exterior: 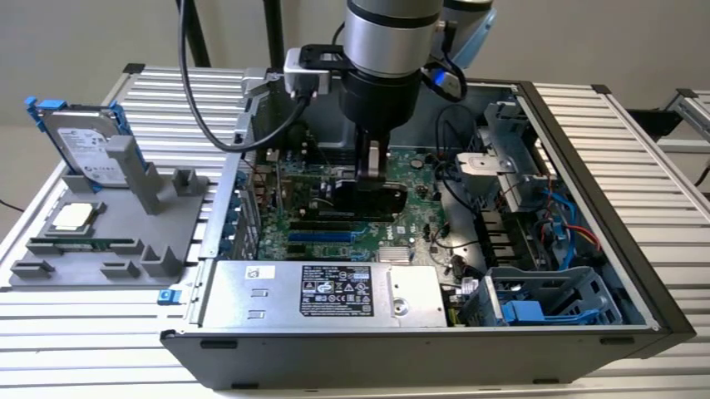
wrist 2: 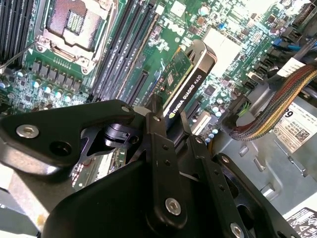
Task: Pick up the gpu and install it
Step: 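Insert the gpu into the slot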
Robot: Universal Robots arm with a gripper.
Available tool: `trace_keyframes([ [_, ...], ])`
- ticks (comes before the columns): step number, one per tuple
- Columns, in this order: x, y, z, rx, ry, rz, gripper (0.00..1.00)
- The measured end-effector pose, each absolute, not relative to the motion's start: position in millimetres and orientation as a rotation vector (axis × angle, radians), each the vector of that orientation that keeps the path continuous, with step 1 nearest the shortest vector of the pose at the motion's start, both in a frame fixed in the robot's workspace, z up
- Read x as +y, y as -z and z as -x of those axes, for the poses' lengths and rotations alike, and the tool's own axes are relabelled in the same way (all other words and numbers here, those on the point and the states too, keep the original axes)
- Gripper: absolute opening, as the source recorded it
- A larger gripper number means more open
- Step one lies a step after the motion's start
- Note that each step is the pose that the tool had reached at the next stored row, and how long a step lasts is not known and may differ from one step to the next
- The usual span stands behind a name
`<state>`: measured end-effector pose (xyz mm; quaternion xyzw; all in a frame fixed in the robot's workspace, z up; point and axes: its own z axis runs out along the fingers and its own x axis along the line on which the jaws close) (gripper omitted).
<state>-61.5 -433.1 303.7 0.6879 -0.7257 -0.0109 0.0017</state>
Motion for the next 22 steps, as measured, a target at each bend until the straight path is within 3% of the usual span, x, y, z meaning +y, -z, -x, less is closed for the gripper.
trace_keyframes([
  [22,-438.3,-295.3,62.2,-2.277,0.034,-2.159,0.00],
])
